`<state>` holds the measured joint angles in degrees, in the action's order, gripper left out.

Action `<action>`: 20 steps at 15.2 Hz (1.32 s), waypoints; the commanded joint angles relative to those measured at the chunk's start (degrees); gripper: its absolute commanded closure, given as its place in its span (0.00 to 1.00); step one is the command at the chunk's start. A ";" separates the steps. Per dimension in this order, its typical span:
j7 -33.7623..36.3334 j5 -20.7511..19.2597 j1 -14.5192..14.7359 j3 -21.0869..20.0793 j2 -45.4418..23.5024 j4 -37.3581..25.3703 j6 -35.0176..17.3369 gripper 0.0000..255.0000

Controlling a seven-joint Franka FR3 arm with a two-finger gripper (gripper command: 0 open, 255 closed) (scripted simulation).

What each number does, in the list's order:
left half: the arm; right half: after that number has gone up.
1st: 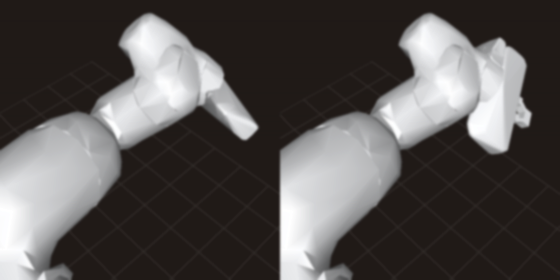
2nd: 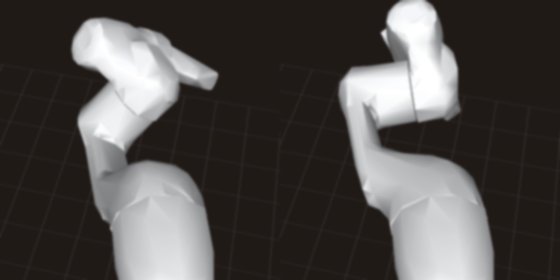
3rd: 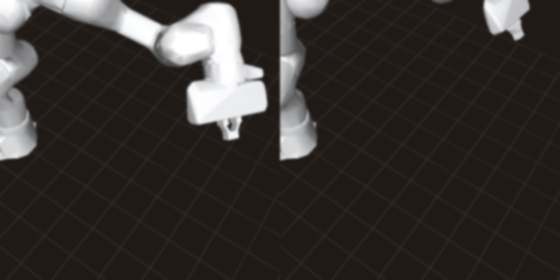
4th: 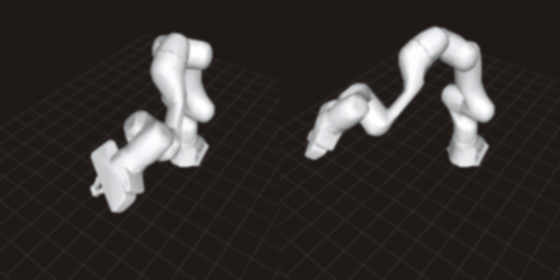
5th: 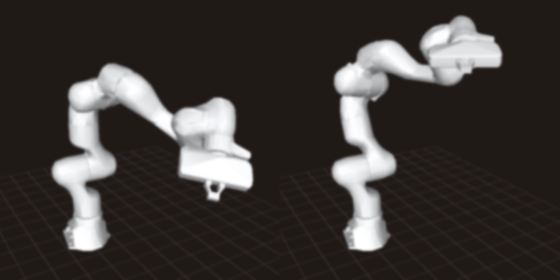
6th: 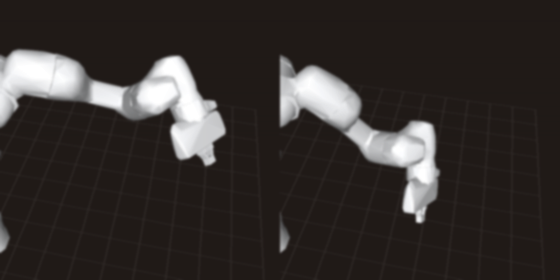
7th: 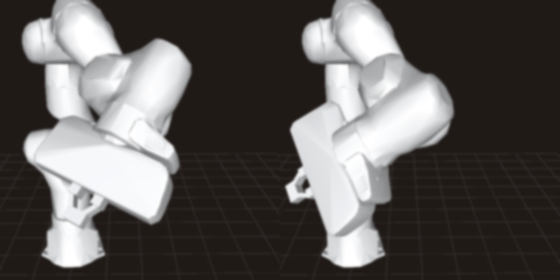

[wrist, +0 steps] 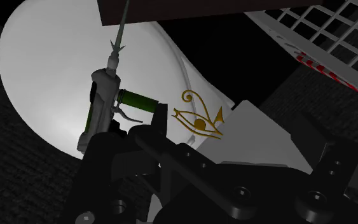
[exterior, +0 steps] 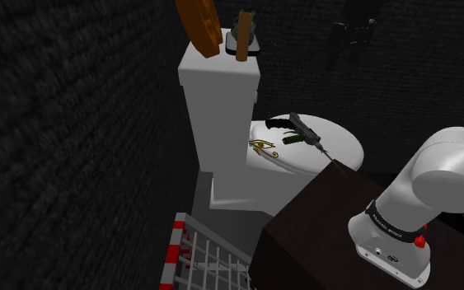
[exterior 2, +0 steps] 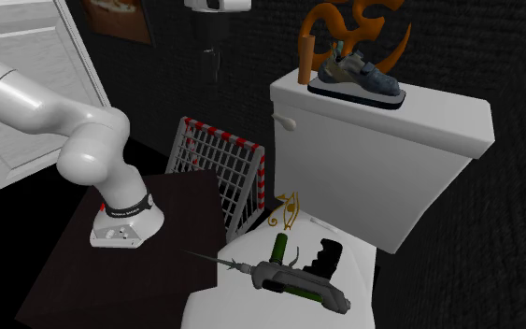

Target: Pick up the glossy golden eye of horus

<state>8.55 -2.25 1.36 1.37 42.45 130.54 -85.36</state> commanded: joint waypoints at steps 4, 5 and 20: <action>-6.31 -1.17 0.93 3.22 0.56 5.69 -6.40 0.00; -8.41 -1.55 1.23 4.34 0.49 7.39 -8.58 0.00; -43.06 -1.29 9.28 23.33 -17.45 19.88 -43.40 0.00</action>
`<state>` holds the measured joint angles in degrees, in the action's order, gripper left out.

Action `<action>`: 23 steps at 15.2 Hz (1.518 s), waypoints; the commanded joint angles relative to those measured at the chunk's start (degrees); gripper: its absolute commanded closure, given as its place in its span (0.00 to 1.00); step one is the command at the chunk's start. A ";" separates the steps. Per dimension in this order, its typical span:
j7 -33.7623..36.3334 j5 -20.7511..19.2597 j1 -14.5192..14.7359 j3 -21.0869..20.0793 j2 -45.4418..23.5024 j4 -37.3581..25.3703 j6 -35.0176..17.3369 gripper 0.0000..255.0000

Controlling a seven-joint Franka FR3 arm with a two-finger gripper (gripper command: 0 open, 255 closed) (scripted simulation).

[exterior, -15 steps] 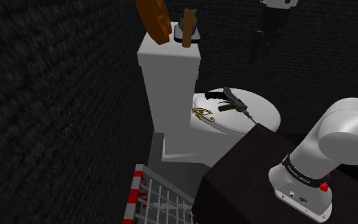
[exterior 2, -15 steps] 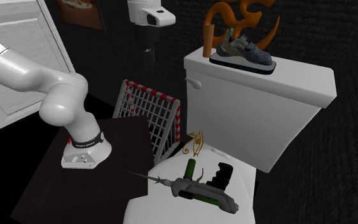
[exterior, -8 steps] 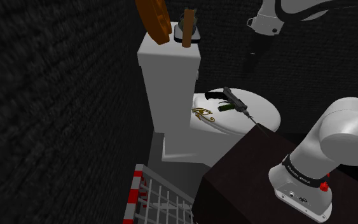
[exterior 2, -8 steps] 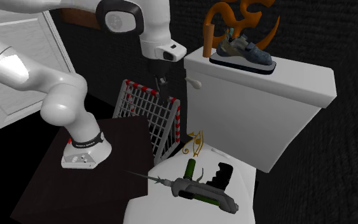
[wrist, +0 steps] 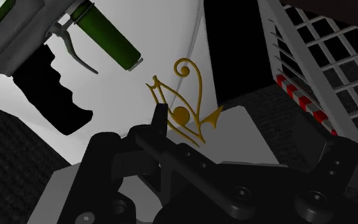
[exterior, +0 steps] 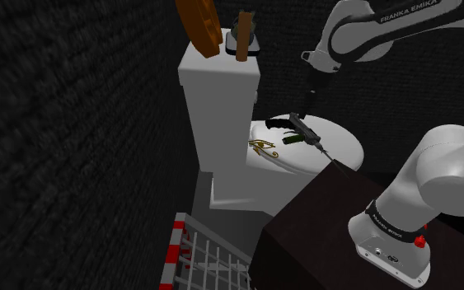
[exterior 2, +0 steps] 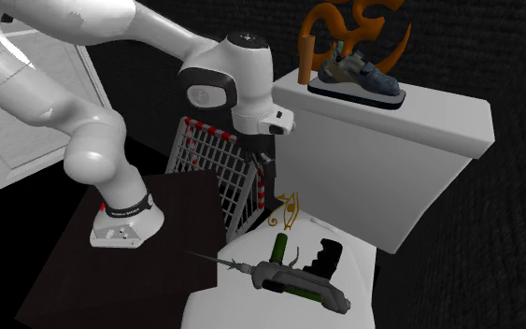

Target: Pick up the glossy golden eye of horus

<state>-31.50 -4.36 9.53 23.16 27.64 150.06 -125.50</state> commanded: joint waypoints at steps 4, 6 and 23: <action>-15.83 7.11 6.38 7.37 -12.31 -0.74 -11.64 0.00; -23.80 12.70 9.46 10.05 -17.82 -2.05 -15.01 0.00; -71.50 54.17 6.48 1.29 -51.69 -17.58 -20.32 0.00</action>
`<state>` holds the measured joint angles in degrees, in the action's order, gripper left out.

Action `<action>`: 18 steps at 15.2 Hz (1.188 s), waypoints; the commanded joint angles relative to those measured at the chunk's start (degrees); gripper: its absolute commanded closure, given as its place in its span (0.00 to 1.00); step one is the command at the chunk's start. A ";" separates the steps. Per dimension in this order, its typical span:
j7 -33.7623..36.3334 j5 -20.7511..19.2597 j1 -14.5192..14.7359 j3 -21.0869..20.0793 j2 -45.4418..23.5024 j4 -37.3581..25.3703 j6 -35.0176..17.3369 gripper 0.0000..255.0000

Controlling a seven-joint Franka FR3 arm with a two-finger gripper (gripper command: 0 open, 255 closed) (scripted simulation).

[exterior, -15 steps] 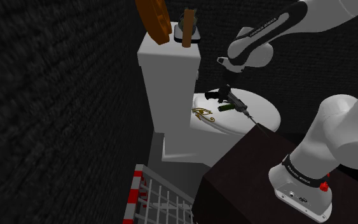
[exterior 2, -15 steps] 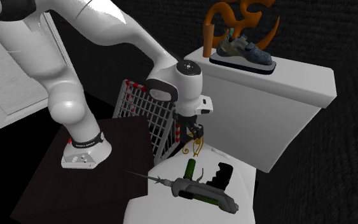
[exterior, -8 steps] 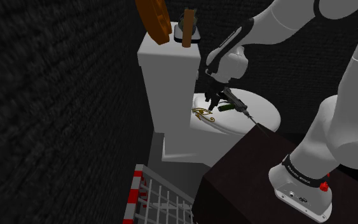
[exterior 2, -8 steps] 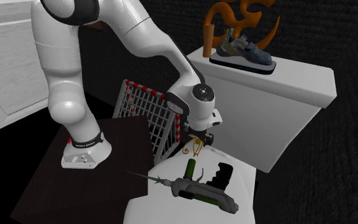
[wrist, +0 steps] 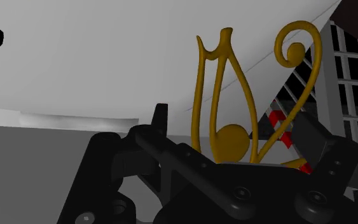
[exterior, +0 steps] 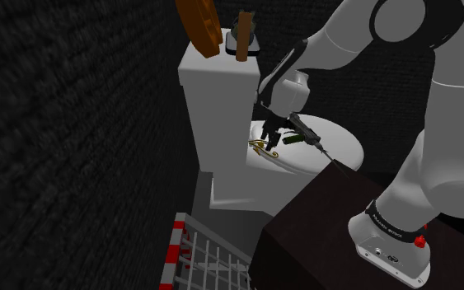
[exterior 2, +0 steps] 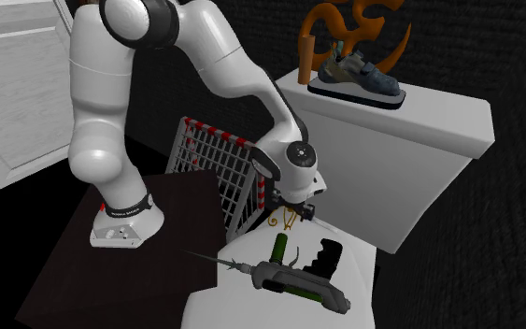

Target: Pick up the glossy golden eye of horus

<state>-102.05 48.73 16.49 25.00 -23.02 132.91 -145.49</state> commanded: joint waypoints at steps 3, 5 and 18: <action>-2.08 2.40 -1.05 -1.33 -2.29 -0.86 -0.83 0.00; -2.03 2.32 -1.03 -1.28 -2.22 -0.84 -0.79 1.00; 1.56 -1.92 0.70 1.08 1.69 0.41 0.81 1.00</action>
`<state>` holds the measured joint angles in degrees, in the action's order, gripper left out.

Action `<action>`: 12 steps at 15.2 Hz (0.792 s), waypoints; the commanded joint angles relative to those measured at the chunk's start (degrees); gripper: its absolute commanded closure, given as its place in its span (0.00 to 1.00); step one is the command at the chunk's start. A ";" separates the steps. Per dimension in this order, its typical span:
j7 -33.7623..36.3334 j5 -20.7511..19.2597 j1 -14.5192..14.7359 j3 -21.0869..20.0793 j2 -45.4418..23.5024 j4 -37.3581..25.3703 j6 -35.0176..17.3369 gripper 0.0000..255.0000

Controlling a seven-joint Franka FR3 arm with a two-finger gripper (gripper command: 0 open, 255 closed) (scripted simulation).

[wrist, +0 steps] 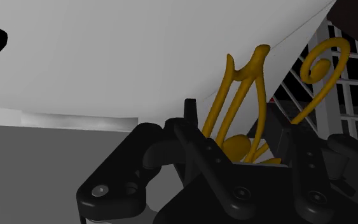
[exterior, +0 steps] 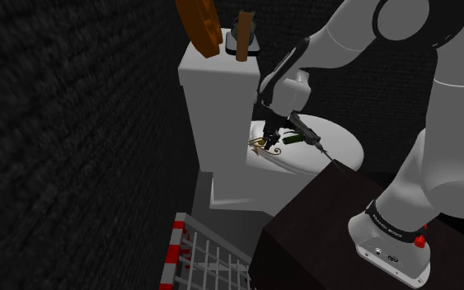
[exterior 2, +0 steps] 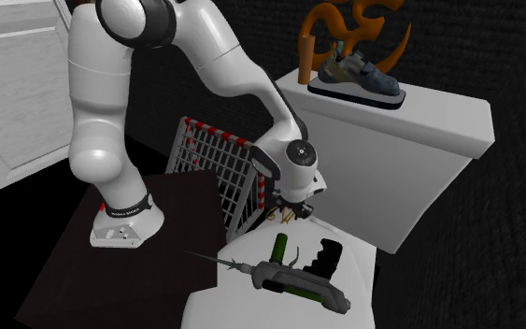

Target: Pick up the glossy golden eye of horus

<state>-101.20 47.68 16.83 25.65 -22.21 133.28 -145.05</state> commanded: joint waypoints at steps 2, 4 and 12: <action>2.22 -2.67 1.02 1.37 2.47 0.45 1.05 1.00; 3.75 -4.51 1.65 2.28 4.06 0.82 1.76 1.00; 8.59 -10.35 3.35 4.79 8.92 1.59 4.09 1.00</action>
